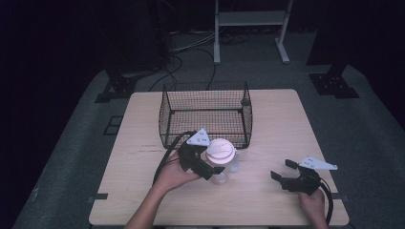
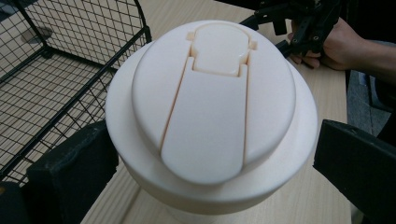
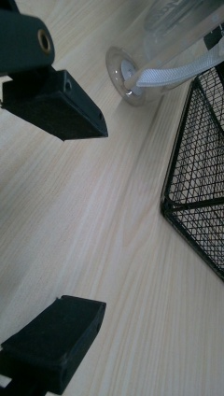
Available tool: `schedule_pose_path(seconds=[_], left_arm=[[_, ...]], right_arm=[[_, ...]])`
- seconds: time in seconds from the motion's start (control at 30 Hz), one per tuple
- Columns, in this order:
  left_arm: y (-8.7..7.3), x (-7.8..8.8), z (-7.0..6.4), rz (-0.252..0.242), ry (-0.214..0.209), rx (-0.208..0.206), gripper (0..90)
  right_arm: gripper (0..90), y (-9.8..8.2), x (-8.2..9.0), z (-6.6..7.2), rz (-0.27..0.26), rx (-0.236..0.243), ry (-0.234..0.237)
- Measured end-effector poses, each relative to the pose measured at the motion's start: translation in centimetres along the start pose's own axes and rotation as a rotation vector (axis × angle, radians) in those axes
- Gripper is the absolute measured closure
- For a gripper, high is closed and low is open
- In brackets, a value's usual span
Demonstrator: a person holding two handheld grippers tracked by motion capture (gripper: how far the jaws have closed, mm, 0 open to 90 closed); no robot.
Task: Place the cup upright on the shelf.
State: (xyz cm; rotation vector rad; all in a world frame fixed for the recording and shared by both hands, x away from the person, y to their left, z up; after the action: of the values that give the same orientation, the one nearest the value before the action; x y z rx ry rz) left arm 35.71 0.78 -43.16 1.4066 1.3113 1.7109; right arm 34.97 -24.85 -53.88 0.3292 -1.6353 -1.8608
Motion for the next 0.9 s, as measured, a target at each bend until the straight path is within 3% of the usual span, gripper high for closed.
schedule_pose_path(seconds=[0.9], left_arm=[[-0.1, -2.1, 0.4, 0.077, 0.000, -0.011, 0.0]], right_arm=[[12.9, 0.0, 0.0, 0.1, -0.002, -0.002, 0.005]])
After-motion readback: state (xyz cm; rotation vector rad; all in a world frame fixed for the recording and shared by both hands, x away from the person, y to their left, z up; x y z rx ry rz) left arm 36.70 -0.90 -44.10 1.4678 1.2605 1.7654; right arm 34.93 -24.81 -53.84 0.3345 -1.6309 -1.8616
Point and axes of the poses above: each handheld gripper's, and its own axes: x roughly backward along the jaws, y roughly out of its top, z roughly to its left, the point moved 9 cm from there along -x, roughly forward along the jaws, and after that the axes turned 15 degrees about -z, right-handed, at the moved point
